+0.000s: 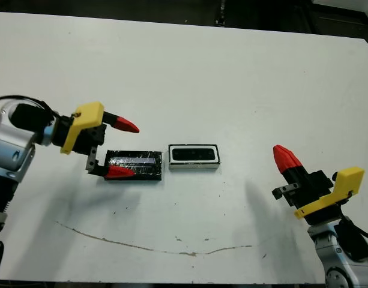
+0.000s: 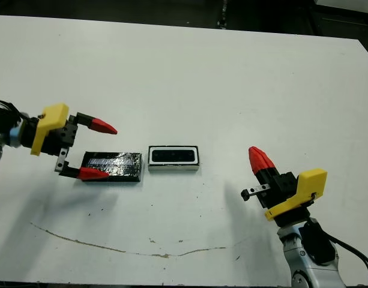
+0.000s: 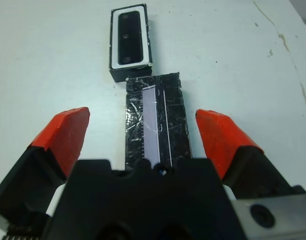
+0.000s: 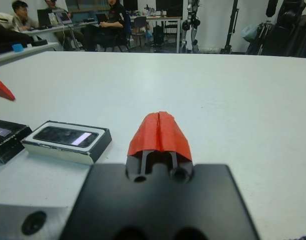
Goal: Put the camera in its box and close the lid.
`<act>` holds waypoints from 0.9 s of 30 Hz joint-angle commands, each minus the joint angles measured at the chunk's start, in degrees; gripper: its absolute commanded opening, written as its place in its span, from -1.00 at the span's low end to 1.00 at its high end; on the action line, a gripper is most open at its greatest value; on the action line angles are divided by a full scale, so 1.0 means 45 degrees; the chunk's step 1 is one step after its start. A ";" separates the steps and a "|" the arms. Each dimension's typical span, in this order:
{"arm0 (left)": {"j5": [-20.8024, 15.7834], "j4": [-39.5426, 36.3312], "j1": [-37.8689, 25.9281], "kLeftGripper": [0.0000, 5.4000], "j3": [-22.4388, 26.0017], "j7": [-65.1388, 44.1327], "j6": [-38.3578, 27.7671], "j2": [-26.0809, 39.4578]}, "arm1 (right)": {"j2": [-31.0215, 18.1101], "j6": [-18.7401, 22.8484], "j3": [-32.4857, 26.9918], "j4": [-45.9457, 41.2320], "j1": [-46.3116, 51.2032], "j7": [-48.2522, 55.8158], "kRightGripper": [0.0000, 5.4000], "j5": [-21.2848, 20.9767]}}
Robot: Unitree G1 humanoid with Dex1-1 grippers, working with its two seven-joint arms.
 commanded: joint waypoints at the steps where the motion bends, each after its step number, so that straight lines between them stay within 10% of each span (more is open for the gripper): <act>1: 0.0322 0.0464 0.0152 1.00 -0.0207 -0.0058 -0.0567 -0.0142 | -0.0131 -0.0103 -0.0090 0.0033 0.0161 -0.0052 -1.00 0.0077; 27: 0.0515 0.0366 0.0343 0.80 -0.0154 0.0019 0.1788 0.0081 | -0.0222 -0.0166 -0.0090 0.0122 0.0174 0.0015 -1.00 0.0236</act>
